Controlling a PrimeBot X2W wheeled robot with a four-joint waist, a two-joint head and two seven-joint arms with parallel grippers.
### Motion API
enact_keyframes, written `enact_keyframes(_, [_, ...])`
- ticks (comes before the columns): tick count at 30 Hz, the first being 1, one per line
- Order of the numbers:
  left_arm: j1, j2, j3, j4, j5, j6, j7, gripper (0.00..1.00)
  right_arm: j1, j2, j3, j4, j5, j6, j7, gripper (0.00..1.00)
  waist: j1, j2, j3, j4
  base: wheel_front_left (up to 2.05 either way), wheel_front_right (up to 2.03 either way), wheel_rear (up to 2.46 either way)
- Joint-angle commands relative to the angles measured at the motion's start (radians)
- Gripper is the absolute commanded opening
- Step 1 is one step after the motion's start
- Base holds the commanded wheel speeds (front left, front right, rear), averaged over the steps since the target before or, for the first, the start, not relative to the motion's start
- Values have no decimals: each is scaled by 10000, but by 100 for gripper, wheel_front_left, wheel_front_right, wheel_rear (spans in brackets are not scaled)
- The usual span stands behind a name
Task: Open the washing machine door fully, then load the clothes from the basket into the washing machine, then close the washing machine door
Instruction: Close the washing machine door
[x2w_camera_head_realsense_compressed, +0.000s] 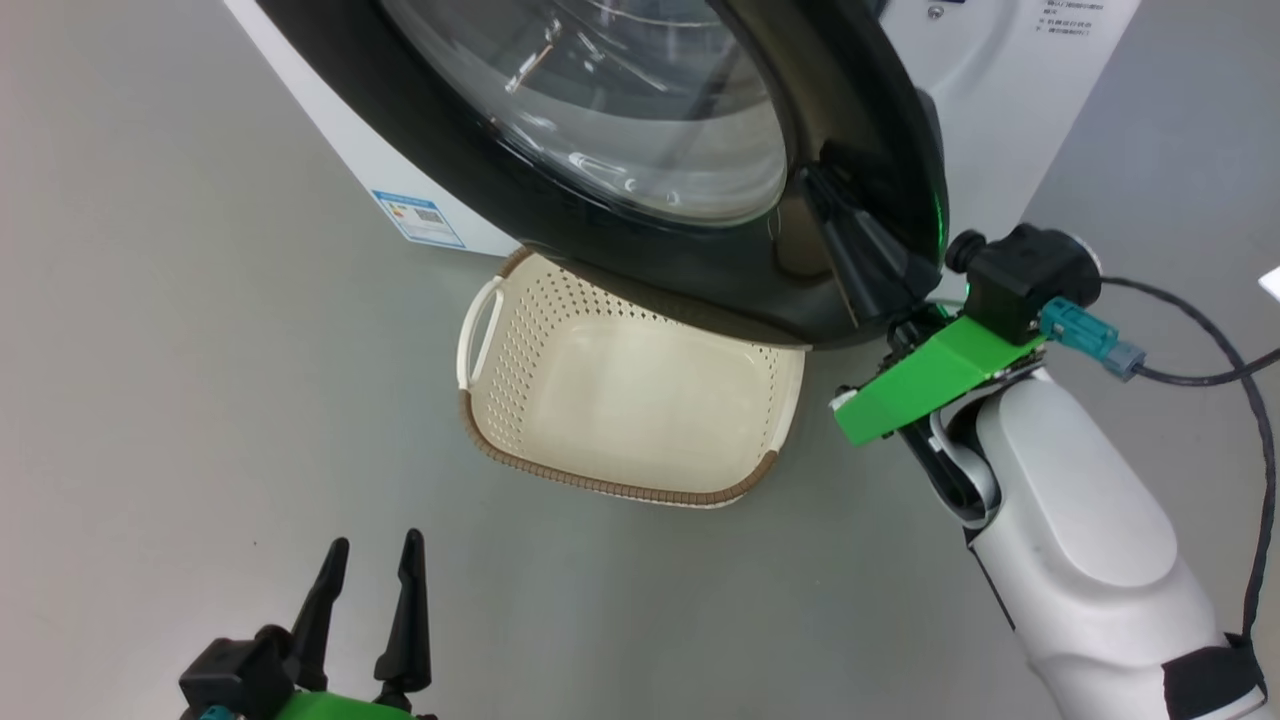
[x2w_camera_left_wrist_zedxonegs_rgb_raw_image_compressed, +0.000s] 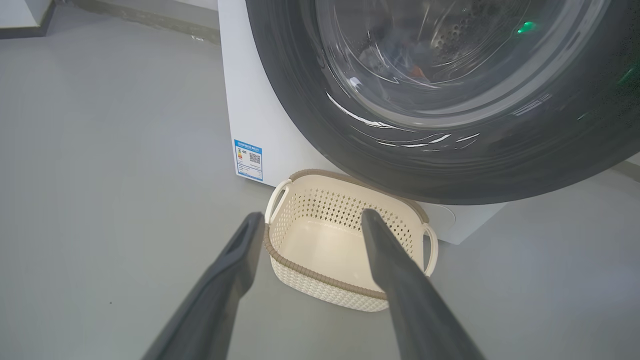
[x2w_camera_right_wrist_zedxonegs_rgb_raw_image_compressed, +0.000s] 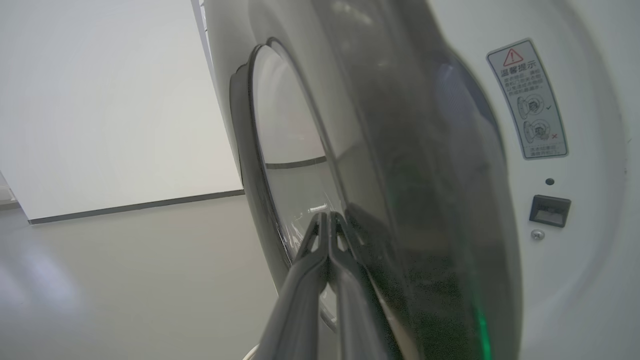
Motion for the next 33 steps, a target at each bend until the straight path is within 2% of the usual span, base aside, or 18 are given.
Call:
enact_keyframes(1, [-244,95,292,-154,-30,-34,-65,100,-247,141,30,-297,-112,16,-44,0,-1,0,118,-63,0,0,0])
enact_keyframes(20, [-596,95,302,-126,178,-343,-65,100,-1470,-173,-101,-485,-514,16,-44,0,-1,0,1071,-237,0,0,0])
enact_keyframes(33, [-739,95,-68,-56,2,-442,-65,100,-2521,-727,-99,-414,-908,16,-44,0,-1,0,1587,186,0,0,0])
